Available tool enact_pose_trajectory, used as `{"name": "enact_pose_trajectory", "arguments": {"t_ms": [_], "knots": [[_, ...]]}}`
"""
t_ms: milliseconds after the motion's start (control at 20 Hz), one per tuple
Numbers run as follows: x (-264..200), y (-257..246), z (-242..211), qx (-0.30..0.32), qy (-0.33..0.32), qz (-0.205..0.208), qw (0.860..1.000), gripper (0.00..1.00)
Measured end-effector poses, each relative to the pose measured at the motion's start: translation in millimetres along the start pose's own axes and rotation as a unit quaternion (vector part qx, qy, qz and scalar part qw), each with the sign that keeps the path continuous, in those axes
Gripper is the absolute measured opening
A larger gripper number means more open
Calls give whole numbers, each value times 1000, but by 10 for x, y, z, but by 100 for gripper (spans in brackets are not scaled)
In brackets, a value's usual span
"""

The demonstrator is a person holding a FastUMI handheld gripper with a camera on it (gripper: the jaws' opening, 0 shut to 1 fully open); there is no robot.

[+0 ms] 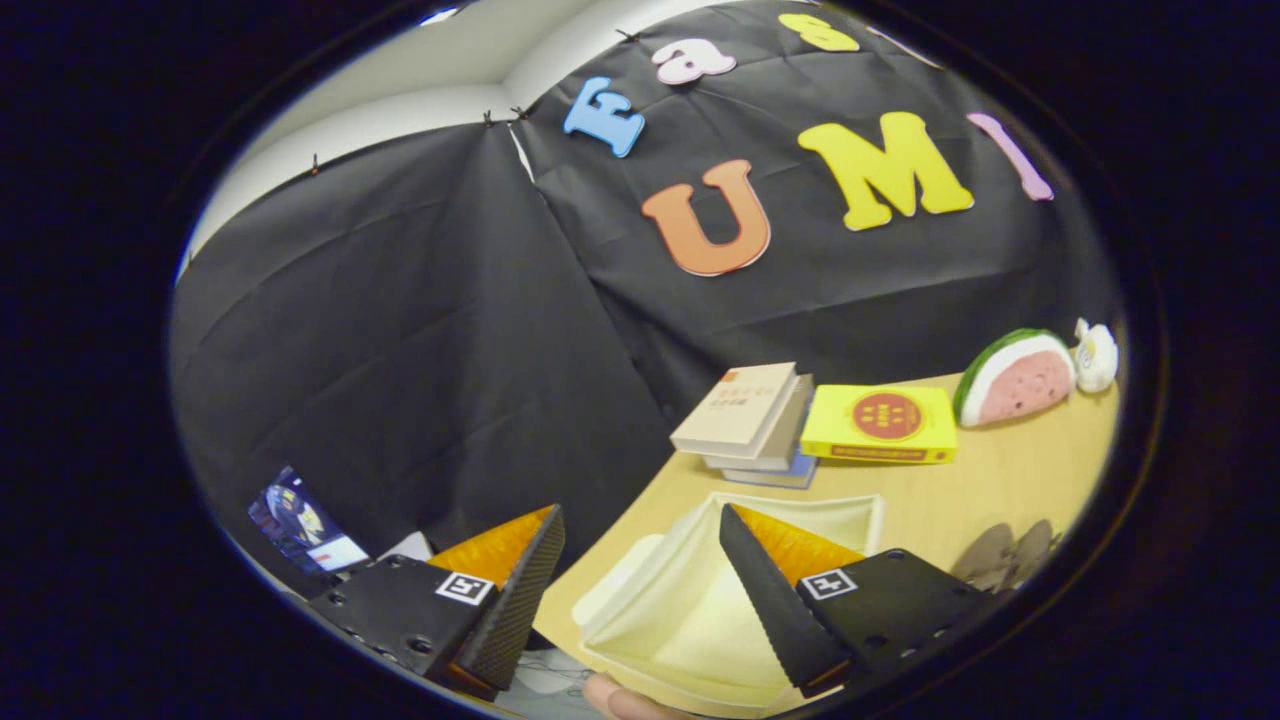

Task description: Open the storage box then place both shoes into the box .Put the left shoe in first, then the right shoe, with the right side of both shoes facing outward in a uniform manner.

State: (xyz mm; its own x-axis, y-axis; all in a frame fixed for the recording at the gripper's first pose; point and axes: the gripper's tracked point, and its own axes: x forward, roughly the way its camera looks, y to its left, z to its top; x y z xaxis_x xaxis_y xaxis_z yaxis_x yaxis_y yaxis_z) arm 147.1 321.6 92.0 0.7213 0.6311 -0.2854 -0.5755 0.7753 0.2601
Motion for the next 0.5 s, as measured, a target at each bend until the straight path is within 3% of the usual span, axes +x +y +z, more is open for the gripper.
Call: {"name": "enact_pose_trajectory", "arguments": {"t_ms": [150, 500], "knots": [[-273, -562, -25, -25, -5, -67, 997, 95], [-773, -1596, -232, -18, 10, -163, 986, 96]]}}
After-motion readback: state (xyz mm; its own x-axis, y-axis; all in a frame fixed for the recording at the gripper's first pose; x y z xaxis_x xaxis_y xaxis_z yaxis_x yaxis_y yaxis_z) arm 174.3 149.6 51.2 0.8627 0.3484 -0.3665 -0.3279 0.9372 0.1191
